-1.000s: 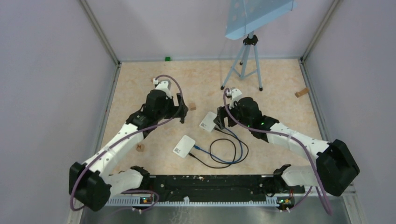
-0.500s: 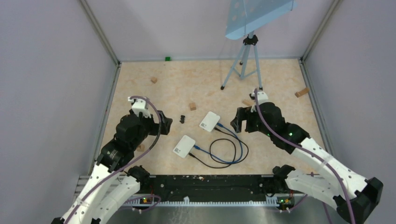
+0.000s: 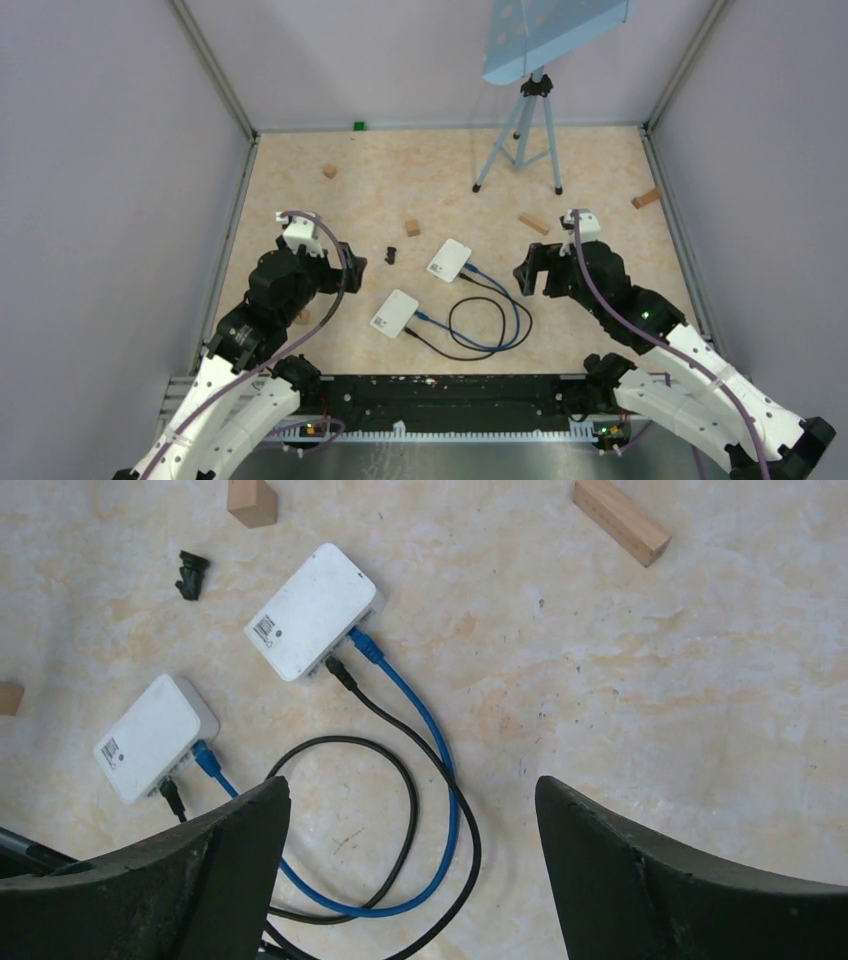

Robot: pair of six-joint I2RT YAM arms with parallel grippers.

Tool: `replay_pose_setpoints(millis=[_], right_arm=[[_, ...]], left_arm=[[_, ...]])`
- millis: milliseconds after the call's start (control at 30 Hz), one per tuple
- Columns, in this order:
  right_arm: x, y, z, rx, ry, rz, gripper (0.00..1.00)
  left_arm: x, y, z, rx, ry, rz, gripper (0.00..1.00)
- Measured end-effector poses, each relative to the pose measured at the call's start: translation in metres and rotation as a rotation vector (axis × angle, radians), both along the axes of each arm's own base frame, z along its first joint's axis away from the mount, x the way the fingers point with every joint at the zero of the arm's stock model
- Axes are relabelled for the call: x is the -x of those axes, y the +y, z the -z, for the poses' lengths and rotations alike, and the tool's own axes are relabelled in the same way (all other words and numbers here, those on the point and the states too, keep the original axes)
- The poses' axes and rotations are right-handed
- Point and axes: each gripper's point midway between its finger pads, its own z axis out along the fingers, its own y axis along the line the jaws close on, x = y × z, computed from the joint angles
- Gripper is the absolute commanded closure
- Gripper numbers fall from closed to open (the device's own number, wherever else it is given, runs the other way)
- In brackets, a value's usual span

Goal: Insert the plug into the switch port
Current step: Reset both arms

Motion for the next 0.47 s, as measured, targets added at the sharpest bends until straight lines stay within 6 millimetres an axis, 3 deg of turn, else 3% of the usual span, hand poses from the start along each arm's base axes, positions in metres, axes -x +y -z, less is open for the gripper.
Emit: replay_pose_setpoints(millis=[467], right_arm=[[0.0078,-0.0025,-0.0107,-0.075,-0.062,-0.006,0.09]], left_arm=[[0.0004,-0.0010,0.0010,0.001,0.003,0.006,0.01]])
